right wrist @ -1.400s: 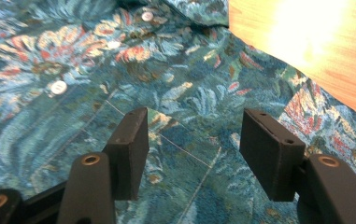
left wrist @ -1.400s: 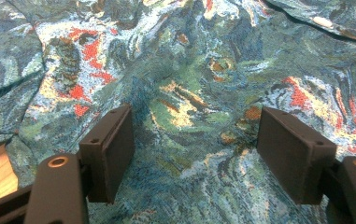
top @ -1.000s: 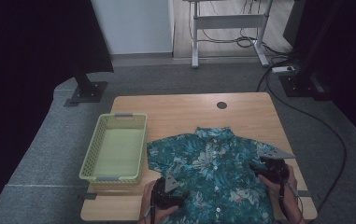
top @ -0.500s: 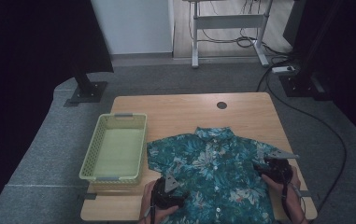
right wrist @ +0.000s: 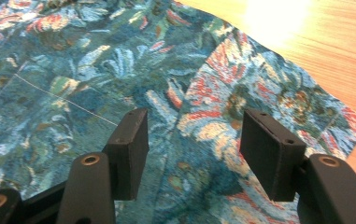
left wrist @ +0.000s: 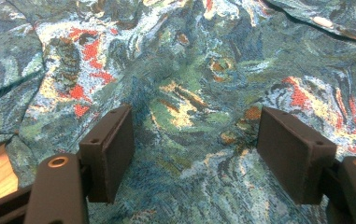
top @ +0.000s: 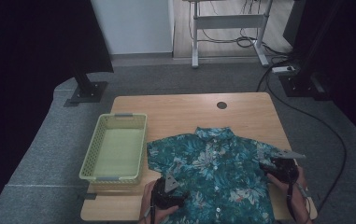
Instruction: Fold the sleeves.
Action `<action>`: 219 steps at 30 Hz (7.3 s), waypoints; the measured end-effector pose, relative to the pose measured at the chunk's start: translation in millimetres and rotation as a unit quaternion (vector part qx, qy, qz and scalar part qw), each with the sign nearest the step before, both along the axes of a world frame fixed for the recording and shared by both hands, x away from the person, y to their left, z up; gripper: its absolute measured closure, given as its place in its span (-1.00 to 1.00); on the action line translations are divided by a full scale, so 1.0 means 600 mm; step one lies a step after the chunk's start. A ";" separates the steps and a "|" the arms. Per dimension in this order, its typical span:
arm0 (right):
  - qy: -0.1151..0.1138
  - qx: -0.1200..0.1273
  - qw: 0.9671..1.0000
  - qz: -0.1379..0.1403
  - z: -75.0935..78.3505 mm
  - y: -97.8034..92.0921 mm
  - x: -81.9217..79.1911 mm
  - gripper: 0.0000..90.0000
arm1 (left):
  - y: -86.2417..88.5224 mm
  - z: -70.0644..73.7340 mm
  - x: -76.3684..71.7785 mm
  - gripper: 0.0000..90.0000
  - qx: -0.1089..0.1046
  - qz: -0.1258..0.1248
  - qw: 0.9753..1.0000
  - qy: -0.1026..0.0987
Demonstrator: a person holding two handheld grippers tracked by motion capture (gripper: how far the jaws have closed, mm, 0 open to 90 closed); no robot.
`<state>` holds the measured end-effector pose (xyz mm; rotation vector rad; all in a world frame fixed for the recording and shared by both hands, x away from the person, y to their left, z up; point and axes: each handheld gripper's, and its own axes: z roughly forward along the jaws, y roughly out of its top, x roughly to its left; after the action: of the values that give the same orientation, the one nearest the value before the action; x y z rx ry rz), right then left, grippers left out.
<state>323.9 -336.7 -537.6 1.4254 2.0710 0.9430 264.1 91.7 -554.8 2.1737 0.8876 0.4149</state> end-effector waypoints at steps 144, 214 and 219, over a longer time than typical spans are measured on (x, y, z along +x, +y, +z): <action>-0.051 0.000 0.998 -0.019 0.038 0.036 -0.002 0.94 | 0.000 0.000 -0.001 -0.40 0.001 0.000 1.000 -0.002; -0.005 0.020 0.998 0.051 0.002 0.094 -0.050 0.28 | -0.001 0.000 -0.001 -0.40 0.001 0.001 1.000 -0.002; 0.005 0.014 0.998 0.065 -0.002 0.100 -0.075 0.23 | -0.001 0.000 -0.001 -0.40 0.002 0.000 1.000 -0.003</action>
<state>279.0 -276.8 -538.8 1.3245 2.1885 1.0221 263.7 91.3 -554.8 2.1746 0.8857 0.4228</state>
